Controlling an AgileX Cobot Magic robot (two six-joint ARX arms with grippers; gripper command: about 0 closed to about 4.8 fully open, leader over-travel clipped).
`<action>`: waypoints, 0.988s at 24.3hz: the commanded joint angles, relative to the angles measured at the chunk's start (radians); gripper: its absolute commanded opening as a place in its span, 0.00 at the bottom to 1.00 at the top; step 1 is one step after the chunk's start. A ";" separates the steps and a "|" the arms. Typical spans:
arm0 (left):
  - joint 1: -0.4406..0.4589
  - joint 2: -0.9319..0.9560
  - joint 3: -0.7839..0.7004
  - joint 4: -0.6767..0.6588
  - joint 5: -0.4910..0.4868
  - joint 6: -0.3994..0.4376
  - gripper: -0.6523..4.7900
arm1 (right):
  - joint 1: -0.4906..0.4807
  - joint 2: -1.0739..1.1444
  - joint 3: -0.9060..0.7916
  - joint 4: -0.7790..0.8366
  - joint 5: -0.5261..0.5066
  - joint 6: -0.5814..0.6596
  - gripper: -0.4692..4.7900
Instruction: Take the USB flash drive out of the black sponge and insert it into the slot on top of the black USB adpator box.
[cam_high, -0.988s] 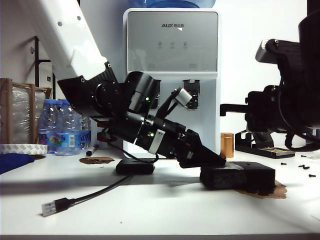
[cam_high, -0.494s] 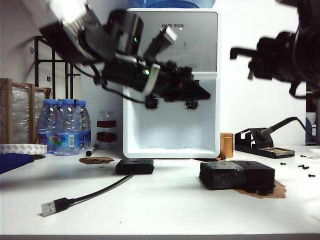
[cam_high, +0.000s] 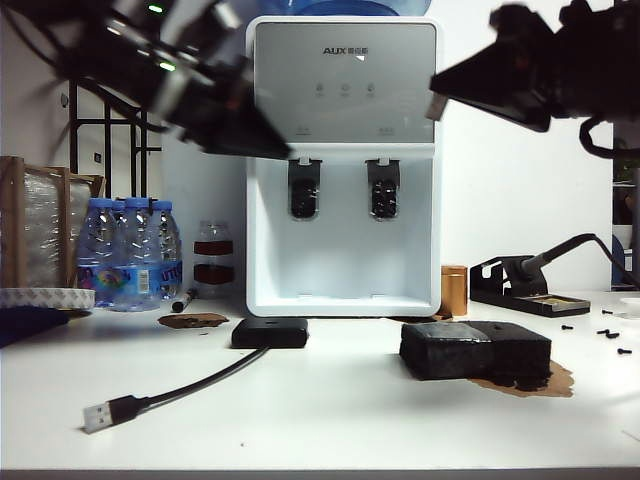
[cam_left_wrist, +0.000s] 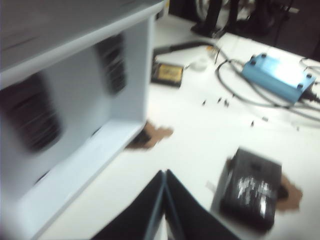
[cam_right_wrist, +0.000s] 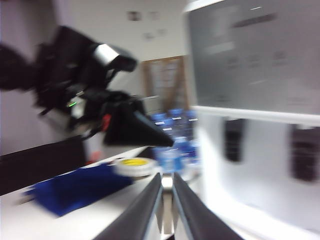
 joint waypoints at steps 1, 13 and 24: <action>0.072 -0.046 0.001 -0.188 0.079 0.132 0.11 | -0.003 -0.004 0.021 -0.019 -0.191 0.069 0.08; 0.460 -0.060 -0.041 -0.952 0.419 1.133 0.11 | -0.003 -0.005 0.317 -0.481 -0.682 0.147 0.08; 0.520 -0.066 -0.040 -1.138 0.389 1.343 0.11 | -0.003 -0.030 0.317 -0.470 -0.705 0.136 0.08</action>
